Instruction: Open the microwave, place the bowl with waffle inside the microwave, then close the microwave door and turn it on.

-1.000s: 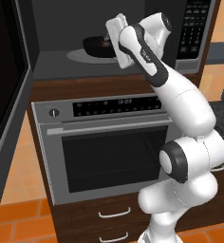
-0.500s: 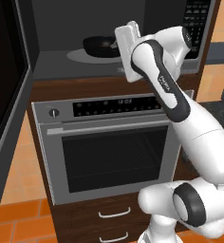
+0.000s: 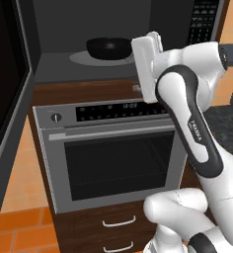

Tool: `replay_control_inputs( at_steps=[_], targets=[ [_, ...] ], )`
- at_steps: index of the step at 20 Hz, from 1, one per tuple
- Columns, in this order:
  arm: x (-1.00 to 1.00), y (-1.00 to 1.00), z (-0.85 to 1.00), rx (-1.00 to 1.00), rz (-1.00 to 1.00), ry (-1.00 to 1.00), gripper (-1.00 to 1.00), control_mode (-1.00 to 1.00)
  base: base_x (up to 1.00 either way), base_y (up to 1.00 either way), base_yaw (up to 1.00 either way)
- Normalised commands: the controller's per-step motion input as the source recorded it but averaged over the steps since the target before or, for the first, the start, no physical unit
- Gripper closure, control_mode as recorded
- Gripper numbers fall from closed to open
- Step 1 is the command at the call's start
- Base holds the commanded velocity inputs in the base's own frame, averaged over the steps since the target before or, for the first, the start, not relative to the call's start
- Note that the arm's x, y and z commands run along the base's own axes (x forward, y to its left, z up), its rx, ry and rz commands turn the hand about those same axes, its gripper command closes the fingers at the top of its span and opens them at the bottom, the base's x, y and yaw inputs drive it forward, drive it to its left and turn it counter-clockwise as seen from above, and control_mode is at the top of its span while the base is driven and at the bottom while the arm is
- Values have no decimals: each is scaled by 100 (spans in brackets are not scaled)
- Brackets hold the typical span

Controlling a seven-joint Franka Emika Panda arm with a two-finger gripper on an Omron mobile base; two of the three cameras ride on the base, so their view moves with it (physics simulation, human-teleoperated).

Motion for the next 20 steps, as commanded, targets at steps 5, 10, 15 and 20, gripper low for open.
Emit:
replay_control_inputs(
  at_steps=[5,10,15,20],
  targets=[
    [-100,3,0,0,2,-6,-100,-100,0,0,0],
    [-86,12,-1,0,1,-7,-100,-100,0,0,0],
    [-92,8,-9,4,3,-7,-100,-100,0,0,0],
    [-93,75,-33,3,5,-25,-100,-100,0,0,0]
  ],
)
